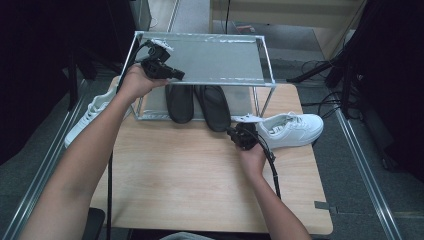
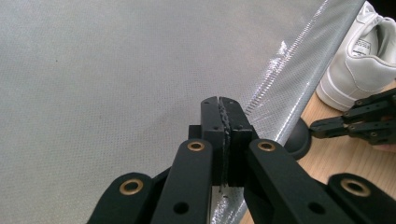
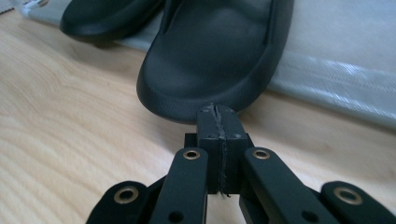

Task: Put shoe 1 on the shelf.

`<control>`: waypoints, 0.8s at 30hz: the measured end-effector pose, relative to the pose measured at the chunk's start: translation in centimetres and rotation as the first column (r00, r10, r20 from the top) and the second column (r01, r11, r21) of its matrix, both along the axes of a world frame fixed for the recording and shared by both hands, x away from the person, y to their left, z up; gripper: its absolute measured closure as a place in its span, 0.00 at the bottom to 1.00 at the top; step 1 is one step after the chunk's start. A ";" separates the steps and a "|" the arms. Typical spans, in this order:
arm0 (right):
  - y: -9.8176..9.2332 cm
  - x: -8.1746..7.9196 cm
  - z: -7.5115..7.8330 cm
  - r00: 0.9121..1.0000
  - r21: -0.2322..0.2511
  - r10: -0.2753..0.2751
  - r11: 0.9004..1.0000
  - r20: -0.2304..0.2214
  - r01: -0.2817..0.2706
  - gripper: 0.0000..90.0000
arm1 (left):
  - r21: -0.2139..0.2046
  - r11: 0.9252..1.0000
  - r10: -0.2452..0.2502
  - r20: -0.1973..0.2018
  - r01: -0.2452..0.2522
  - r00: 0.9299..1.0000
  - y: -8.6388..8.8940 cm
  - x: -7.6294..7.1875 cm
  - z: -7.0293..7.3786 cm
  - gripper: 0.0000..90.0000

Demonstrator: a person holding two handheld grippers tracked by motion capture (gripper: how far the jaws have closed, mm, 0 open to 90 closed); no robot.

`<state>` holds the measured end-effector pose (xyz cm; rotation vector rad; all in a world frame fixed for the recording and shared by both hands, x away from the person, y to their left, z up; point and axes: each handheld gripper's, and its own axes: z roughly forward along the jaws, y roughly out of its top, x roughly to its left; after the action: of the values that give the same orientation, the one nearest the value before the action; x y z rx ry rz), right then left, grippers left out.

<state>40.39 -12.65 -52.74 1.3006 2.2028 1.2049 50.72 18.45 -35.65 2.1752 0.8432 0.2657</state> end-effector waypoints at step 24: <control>6.9 4.0 0.2 0.995 -0.004 0.073 0.997 -0.069 -0.073 1.00 | -0.008 1.000 -0.004 0.017 0.004 1.000 0.2 -0.2 -0.1 1.00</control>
<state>44.36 -5.75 -52.52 1.2877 2.3196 1.1942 50.56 18.63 -35.79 2.1640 0.8293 0.2784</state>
